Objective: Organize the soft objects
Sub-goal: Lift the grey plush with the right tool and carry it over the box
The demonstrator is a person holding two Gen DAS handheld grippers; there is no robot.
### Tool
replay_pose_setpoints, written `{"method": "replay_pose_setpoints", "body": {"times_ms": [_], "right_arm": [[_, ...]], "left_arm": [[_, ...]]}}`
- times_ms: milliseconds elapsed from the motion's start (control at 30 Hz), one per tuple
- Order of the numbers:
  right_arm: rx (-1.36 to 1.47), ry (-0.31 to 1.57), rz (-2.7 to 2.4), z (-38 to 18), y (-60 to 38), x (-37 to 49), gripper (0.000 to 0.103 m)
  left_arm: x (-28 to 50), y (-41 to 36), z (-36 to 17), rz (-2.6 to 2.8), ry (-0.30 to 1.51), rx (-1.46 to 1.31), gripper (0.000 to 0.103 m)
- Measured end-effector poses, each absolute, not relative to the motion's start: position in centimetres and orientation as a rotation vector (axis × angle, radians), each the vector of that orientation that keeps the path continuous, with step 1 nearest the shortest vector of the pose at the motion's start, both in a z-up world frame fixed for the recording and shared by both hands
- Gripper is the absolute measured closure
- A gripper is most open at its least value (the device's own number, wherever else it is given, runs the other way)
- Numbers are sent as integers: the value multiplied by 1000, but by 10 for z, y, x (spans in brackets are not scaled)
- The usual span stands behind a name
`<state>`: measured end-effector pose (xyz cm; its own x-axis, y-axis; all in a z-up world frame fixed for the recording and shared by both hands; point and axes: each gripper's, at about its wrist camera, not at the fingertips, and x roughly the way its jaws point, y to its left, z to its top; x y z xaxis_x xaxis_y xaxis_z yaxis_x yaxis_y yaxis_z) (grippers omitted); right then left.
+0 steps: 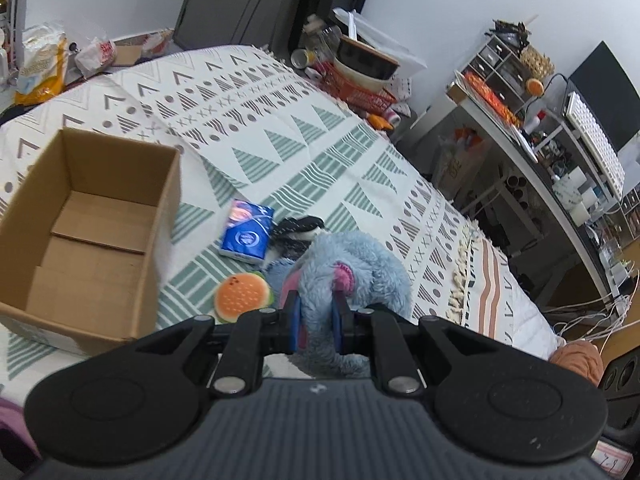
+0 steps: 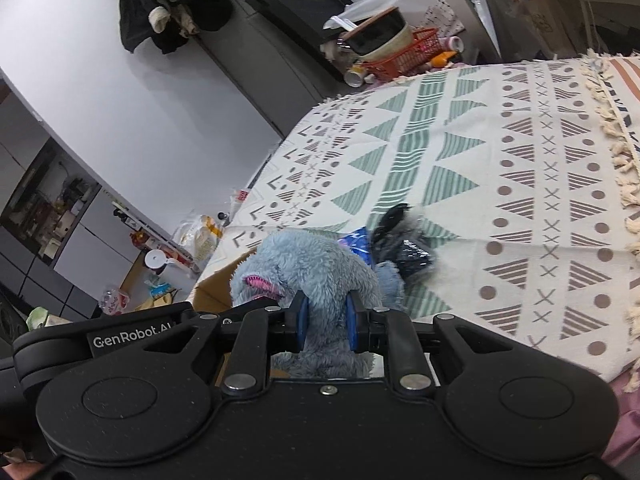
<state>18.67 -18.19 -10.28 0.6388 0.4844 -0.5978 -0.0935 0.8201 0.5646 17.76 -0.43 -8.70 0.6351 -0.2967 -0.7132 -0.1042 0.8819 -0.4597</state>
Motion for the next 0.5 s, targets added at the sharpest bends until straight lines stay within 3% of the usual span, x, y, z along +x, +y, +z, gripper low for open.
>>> {"method": "replay_pose_setpoints", "body": {"times_ms": [500], "right_arm": [[510,809,414,-90,-132,186,84]], "left_arm": [[164,45,-71,-49,838,-514,88]]}}
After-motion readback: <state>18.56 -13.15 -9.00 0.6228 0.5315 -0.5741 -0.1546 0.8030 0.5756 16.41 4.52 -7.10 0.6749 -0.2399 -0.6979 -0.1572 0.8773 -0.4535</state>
